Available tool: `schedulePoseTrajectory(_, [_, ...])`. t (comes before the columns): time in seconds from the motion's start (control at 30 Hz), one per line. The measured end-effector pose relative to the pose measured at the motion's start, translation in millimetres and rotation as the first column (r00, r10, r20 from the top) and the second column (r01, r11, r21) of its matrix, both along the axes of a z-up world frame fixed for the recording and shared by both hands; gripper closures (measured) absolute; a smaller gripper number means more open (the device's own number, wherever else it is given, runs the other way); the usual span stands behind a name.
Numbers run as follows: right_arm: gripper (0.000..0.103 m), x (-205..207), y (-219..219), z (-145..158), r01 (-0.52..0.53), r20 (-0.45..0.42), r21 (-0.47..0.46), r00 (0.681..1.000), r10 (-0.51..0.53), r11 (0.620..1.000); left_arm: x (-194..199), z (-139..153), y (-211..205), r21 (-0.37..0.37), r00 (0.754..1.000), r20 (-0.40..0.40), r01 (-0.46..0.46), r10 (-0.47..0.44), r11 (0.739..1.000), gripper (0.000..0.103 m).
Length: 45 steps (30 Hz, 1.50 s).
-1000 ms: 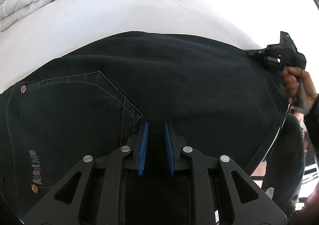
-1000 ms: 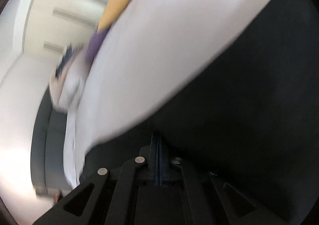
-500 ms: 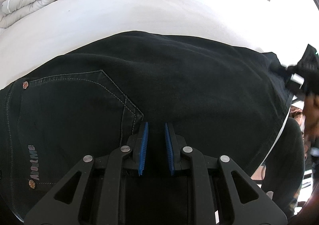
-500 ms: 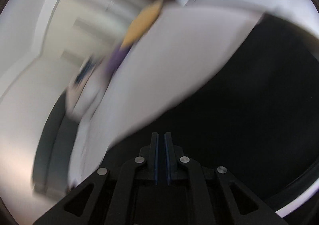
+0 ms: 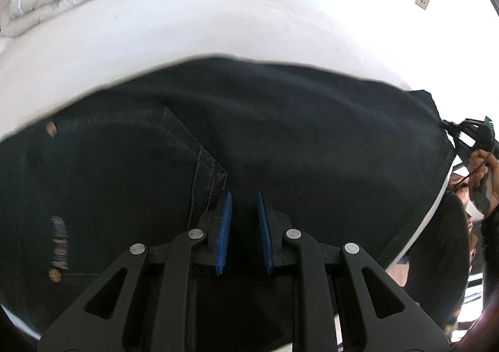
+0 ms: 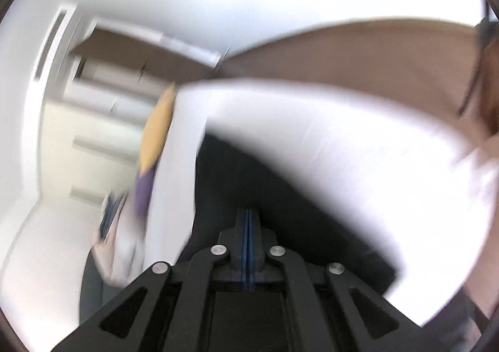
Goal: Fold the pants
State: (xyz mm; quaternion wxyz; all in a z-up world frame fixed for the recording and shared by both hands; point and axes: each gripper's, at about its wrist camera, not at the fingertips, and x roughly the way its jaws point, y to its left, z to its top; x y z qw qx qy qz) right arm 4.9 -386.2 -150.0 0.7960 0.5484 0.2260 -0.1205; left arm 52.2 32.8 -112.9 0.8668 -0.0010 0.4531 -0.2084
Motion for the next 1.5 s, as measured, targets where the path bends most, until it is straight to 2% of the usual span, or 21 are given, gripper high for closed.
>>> schedulePoseTrajectory(0.07, [0.098, 3, 11, 13, -0.086, 0.093, 0.017, 0.992, 0.084, 0.996, 0, 23, -16, -0.042, 0.996, 0.065, 0.064, -0.061, 0.997, 0.086])
schedulePoseTrajectory(0.13, [0.098, 18, 43, 23, -0.231, 0.147, 0.024, 0.963, 0.225, 0.973, 7, 34, -42, -0.025, 0.986, 0.092, 0.139, -0.136, 0.99, 0.086])
schedulePoseTrajectory(0.2, [0.098, 51, 104, 21, -0.414, 0.172, 0.043, 0.9, 0.401, 0.909, 23, 31, -77, -0.01, 0.967, 0.066, 0.246, -0.245, 0.969, 0.086])
schedulePoseTrajectory(0.23, [0.098, 62, 140, 14, -0.506, 0.165, 0.06, 0.855, 0.491, 0.86, 34, 26, -91, -0.007, 0.956, 0.037, 0.29, -0.29, 0.957, 0.086])
schedulePoseTrajectory(0.33, [0.098, 93, 211, -9, -0.671, 0.13, 0.108, 0.741, 0.658, 0.734, 68, 2, -112, 0.032, 0.94, -0.031, 0.339, -0.338, 0.94, 0.086])
schedulePoseTrajectory(0.37, [0.098, 97, 225, -19, -0.688, 0.095, 0.114, 0.725, 0.682, 0.716, 81, -5, -108, 0.011, 0.939, -0.063, 0.338, -0.337, 0.941, 0.086])
schedulePoseTrajectory(0.43, [0.102, 103, 220, -47, -0.656, 0.045, 0.182, 0.75, 0.66, 0.733, 99, -10, -91, -0.051, 0.947, -0.09, 0.304, -0.308, 0.951, 0.086])
schedulePoseTrajectory(0.47, [0.103, 106, 209, -57, -0.63, 0.073, 0.225, 0.771, 0.632, 0.743, 107, -12, -78, -0.091, 0.951, -0.101, 0.282, -0.291, 0.955, 0.086])
schedulePoseTrajectory(0.53, [0.103, 107, 186, -59, -0.583, 0.098, 0.223, 0.81, 0.578, 0.781, 119, -18, -46, -0.164, 0.958, -0.112, 0.243, -0.262, 0.956, 0.086])
schedulePoseTrajectory(0.67, [0.103, 104, 119, -54, -0.455, 0.069, 0.186, 0.89, 0.451, 0.871, 132, -36, 20, -0.383, 0.963, -0.145, 0.158, -0.228, 0.91, 0.089])
schedulePoseTrajectory(0.73, [0.103, 101, 92, -55, -0.399, 0.075, 0.173, 0.917, 0.392, 0.9, 135, -38, 44, -0.423, 0.969, -0.14, 0.127, -0.203, 0.897, 0.092])
schedulePoseTrajectory(0.77, [0.103, 95, 84, -53, -0.371, 0.077, 0.157, 0.929, 0.363, 0.915, 135, -37, 55, -0.43, 0.973, -0.13, 0.118, -0.191, 0.895, 0.092])
schedulePoseTrajectory(0.83, [0.103, 84, 58, -49, -0.325, 0.058, 0.113, 0.946, 0.32, 0.939, 132, -38, 73, -0.394, 0.983, -0.1, 0.103, -0.154, 0.913, 0.092])
schedulePoseTrajectory(0.9, [0.103, 92, 50, -44, -0.294, 0.045, 0.072, 0.956, 0.291, 0.953, 131, -37, 97, -0.375, 0.991, -0.084, 0.066, -0.104, 0.925, 0.092])
schedulePoseTrajectory(0.93, [0.103, 76, 41, -39, -0.281, 0.045, 0.066, 0.959, 0.278, 0.957, 126, -37, 108, -0.372, 0.993, -0.076, 0.053, -0.087, 0.927, 0.092])
schedulePoseTrajectory(1.1, [0.103, 59, 6, -28, -0.188, 0.008, 0.04, 0.982, 0.187, 0.981, 116, -28, 195, -0.381, 0.998, -0.012, -0.067, 0.068, 0.922, 0.092])
schedulePoseTrajectory(1.13, [0.103, 52, -11, -23, -0.168, -0.009, 0.031, 0.986, 0.169, 0.985, 115, -27, 217, -0.359, 0.994, 0.003, -0.104, 0.113, 0.927, 0.092])
schedulePoseTrajectory(1.23, [0.097, 36, 0, 5, -0.142, -0.056, -0.048, 0.989, 0.139, 0.989, 103, -10, 268, -0.332, 0.975, 0.049, -0.189, 0.217, 0.924, 0.092])
schedulePoseTrajectory(1.33, [0.097, 26, 24, 25, -0.222, -0.017, -0.068, 0.975, 0.222, 0.973, 80, 14, 298, -0.28, 0.954, 0.12, -0.232, 0.274, 0.931, 0.092])
schedulePoseTrajectory(1.4, [0.096, 24, 60, 31, -0.303, 0.017, -0.059, 0.952, 0.304, 0.951, 64, 25, 299, -0.264, 0.949, 0.132, -0.245, 0.287, 0.933, 0.092])
schedulePoseTrajectory(1.5, [0.096, 71, 161, 21, -0.502, 0.025, -0.015, 0.865, 0.502, 0.865, 44, 25, 267, -0.292, 0.968, 0.109, -0.188, 0.228, 0.938, 0.092])
